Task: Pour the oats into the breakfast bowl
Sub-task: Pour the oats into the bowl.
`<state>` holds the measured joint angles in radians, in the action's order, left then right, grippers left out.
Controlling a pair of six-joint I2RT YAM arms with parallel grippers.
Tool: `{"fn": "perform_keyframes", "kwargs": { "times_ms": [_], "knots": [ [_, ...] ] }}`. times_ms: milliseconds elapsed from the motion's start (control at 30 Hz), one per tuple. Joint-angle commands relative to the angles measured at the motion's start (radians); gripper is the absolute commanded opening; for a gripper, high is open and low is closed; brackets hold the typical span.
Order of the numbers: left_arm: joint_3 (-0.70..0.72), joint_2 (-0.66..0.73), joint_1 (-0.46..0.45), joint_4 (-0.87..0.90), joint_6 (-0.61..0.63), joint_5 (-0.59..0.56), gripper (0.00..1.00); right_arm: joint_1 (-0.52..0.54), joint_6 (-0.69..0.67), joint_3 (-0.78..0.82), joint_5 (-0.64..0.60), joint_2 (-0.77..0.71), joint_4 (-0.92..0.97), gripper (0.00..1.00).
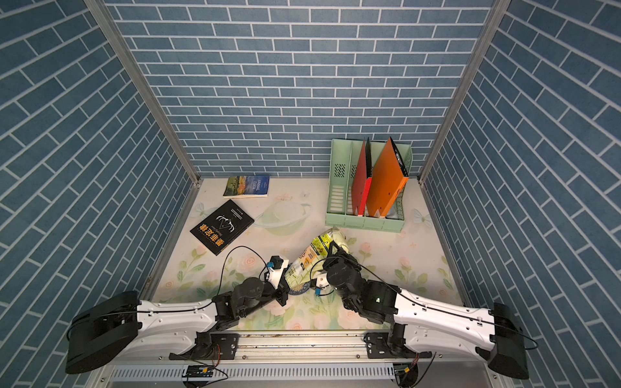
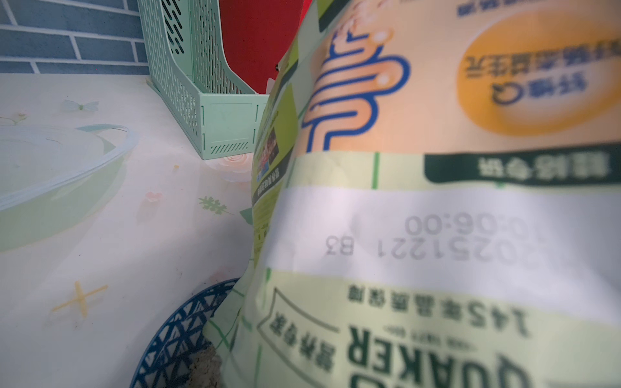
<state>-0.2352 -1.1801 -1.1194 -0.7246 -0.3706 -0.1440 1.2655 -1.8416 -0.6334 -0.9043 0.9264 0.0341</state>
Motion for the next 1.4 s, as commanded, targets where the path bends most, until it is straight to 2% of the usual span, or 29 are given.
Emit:
{"fn": "perform_keyframes", "kwargs": {
  "times_ms": [0,167,300,333,400,467,567,733,900,1100,1367],
  "knots": [
    [-0.029,-0.019,-0.003,-0.037,-0.006,0.022,0.00,0.011,-0.003,-0.077,-0.047,-0.011,-0.091,0.00],
    [-0.046,-0.048,-0.003,-0.044,-0.006,0.030,0.00,0.013,-0.001,-0.078,-0.044,-0.010,-0.090,0.00],
    [-0.030,-0.011,-0.003,-0.035,-0.002,0.024,0.00,0.010,0.013,-0.072,-0.046,-0.027,-0.076,0.00],
    [-0.022,0.008,-0.003,-0.031,-0.003,0.018,0.05,0.010,0.018,-0.073,-0.047,-0.030,-0.069,0.00],
    [-0.009,0.050,-0.003,-0.014,-0.001,0.014,0.33,0.006,0.028,-0.077,-0.048,-0.032,-0.052,0.00],
    [-0.004,0.087,-0.003,0.020,0.001,0.015,0.50,0.001,0.030,-0.078,-0.048,-0.033,-0.050,0.00],
    [0.009,0.139,-0.005,0.068,0.000,0.025,0.64,-0.007,0.028,-0.077,-0.048,-0.034,-0.051,0.00],
    [0.028,0.225,-0.005,0.179,0.008,0.019,0.67,-0.022,0.027,-0.074,-0.048,-0.037,-0.056,0.00],
    [0.057,0.294,-0.005,0.211,0.008,-0.004,0.68,-0.029,0.027,-0.069,-0.047,-0.035,-0.057,0.00],
    [0.057,0.280,-0.004,0.212,0.010,-0.024,0.67,-0.031,0.031,-0.066,-0.048,-0.039,-0.055,0.00],
    [0.035,0.270,-0.004,0.188,0.058,-0.142,0.66,-0.032,0.031,-0.065,-0.048,-0.042,-0.043,0.00]
  ]
}}
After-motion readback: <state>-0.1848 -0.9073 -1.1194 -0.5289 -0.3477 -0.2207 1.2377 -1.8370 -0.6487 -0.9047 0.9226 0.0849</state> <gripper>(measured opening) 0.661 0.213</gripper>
